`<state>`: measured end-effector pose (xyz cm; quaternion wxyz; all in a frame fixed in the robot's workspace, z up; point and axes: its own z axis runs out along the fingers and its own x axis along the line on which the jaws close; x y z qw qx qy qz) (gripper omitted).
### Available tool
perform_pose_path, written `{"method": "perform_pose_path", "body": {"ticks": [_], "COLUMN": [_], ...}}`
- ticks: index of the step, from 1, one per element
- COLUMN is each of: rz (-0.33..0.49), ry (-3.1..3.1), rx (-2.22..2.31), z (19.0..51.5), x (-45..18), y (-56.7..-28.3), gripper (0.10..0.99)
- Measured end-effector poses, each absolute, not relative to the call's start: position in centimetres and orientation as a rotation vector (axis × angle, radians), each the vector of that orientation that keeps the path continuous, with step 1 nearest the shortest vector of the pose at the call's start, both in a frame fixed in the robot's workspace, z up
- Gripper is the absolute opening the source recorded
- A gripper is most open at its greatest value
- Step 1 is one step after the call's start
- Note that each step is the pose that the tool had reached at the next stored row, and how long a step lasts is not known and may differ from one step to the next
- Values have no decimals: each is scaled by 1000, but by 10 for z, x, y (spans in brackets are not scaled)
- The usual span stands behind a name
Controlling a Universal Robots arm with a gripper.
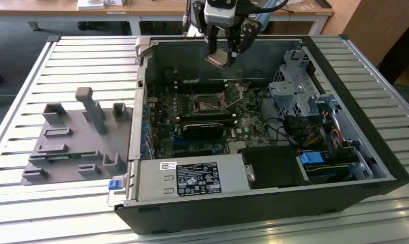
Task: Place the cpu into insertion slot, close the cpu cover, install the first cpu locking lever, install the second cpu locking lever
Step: 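Place the cpu into insertion slot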
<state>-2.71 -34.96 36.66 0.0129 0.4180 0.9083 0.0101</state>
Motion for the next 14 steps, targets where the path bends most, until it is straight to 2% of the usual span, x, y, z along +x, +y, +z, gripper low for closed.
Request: {"method": "perform_pose_path", "body": {"ticks": [14], "rz": [21], "ry": [2696], "rx": [1555], "z": [365], "x": [-27], "y": [-349], "gripper": [541]}}
